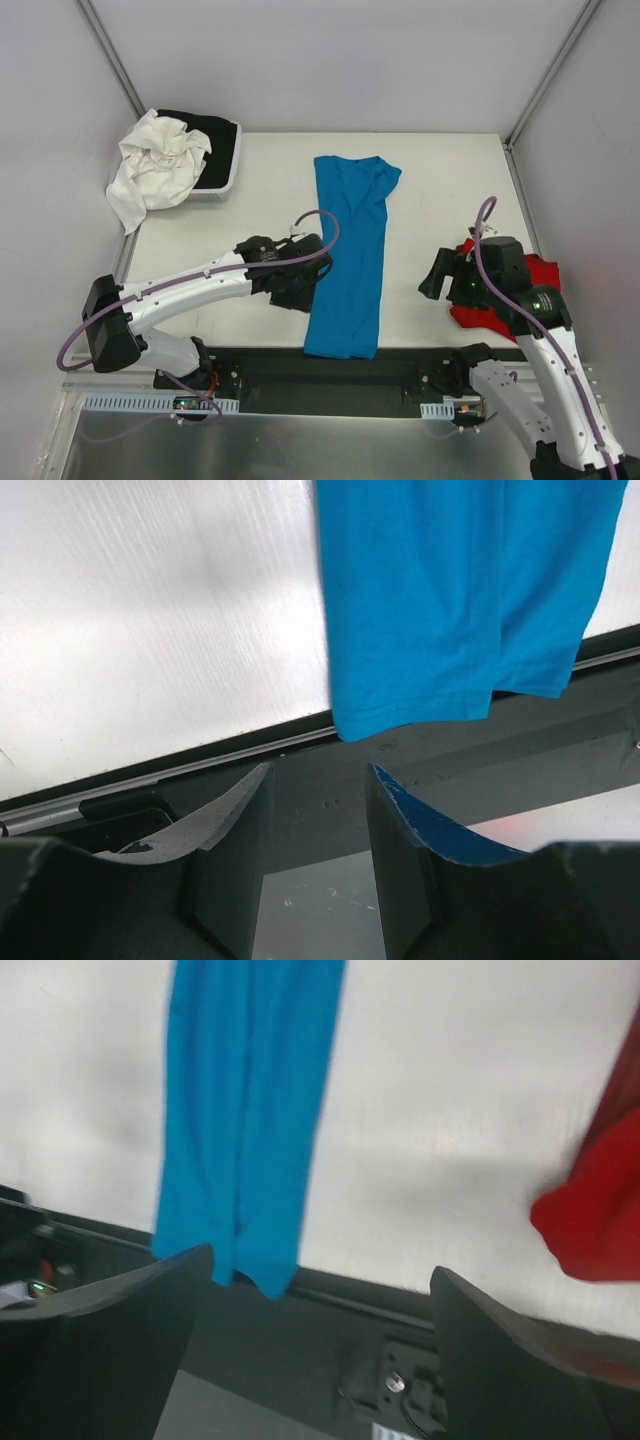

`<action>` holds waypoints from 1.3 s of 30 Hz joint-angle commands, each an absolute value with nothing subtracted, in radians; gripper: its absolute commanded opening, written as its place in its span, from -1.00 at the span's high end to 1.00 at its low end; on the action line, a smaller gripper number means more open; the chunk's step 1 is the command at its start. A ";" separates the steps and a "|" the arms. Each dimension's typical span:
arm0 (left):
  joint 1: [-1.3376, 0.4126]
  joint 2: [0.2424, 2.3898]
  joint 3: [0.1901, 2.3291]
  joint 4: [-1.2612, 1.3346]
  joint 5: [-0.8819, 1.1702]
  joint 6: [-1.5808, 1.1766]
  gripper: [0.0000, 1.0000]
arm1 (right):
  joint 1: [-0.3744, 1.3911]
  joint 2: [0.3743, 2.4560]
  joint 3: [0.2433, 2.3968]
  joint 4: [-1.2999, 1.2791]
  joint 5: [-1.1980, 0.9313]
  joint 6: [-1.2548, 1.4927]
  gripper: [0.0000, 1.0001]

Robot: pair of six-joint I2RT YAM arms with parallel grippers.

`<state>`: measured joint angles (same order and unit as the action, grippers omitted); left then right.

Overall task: Fold and stack the t-shirts
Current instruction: Fold the tshirt

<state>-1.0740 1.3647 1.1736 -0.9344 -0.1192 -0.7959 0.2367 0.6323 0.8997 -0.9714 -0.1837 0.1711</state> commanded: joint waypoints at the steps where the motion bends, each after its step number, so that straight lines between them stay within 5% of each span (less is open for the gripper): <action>1: -1.081 1.348 1.152 -0.976 -0.175 -0.802 0.17 | 0.382 0.744 0.959 -1.149 0.176 0.193 -0.80; 8: -1.081 1.347 1.115 -0.986 -0.212 -0.857 0.10 | 0.714 0.975 1.037 -1.353 0.471 0.388 -0.84; 11: -1.081 1.345 1.104 -0.989 -0.230 -0.862 -0.07 | 0.854 1.022 1.043 -1.353 0.483 0.484 -0.92; 19: -1.081 1.324 1.055 -0.977 -0.255 -0.890 -0.99 | 1.061 0.980 0.927 -1.204 0.440 0.635 -0.94; 33: -1.083 1.175 0.701 -0.695 -0.074 -1.055 -0.96 | 1.081 0.815 0.585 -0.905 0.269 0.716 -0.93; 39: -1.083 1.322 0.699 -0.562 -0.003 -1.006 -0.93 | 1.083 0.853 0.494 -0.729 0.209 0.719 -0.92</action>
<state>-1.0744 1.2358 0.6781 -0.6846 -0.0650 -1.0138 1.0779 0.8173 0.5220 -0.8753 0.2611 0.6933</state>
